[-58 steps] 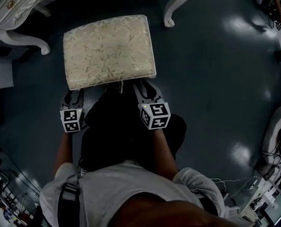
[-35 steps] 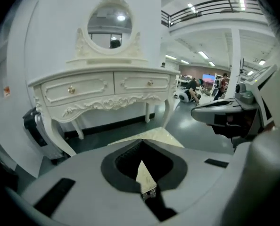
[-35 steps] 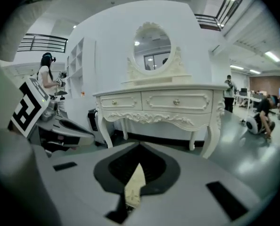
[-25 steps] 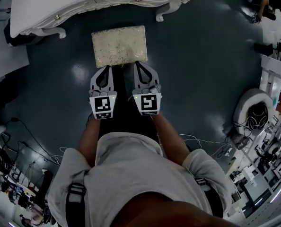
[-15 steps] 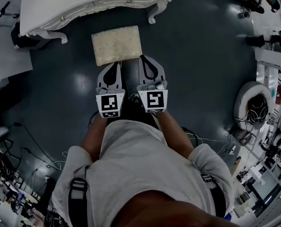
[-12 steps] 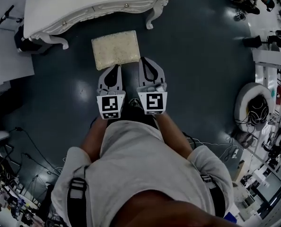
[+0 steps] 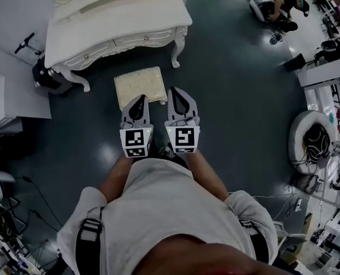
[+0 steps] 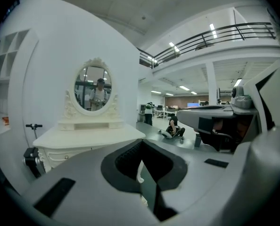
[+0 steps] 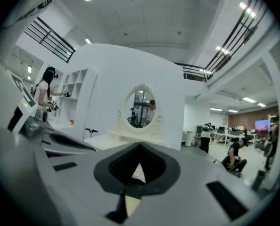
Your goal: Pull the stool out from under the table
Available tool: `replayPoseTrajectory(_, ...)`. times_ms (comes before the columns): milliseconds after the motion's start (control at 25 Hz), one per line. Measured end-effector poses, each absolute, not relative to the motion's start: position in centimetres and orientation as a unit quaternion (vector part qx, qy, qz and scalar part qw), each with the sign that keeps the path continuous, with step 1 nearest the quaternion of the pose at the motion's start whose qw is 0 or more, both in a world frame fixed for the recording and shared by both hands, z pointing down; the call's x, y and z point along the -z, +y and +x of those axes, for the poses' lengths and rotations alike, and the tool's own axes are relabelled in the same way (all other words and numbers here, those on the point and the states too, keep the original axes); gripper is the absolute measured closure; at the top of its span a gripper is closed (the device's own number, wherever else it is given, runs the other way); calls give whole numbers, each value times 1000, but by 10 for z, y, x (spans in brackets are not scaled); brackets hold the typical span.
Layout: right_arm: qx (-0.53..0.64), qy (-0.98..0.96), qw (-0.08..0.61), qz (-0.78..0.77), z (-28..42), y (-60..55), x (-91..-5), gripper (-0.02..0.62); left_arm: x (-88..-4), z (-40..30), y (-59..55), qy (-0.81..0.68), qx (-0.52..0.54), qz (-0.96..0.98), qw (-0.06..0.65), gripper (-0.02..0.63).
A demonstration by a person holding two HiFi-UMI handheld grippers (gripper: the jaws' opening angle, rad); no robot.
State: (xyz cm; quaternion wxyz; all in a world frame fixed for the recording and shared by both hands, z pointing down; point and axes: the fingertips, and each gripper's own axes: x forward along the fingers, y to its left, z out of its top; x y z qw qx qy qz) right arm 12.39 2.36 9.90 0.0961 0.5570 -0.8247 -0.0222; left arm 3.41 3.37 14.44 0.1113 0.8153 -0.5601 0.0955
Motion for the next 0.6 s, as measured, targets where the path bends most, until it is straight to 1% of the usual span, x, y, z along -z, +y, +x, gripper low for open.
replayPoseTrajectory(280, 17, -830, 85, 551, 128, 52, -84, 581, -126, 42, 54, -566, -85, 812, 112, 600)
replayPoseTrajectory(480, 22, -831, 75, 550, 128, 64, -76, 581, -121, 40, 77, -567, -101, 812, 95, 600)
replayPoseTrajectory(600, 18, -830, 78, 552, 130, 72, -80, 581, -128, 38, 93, -570, -111, 808, 101, 600)
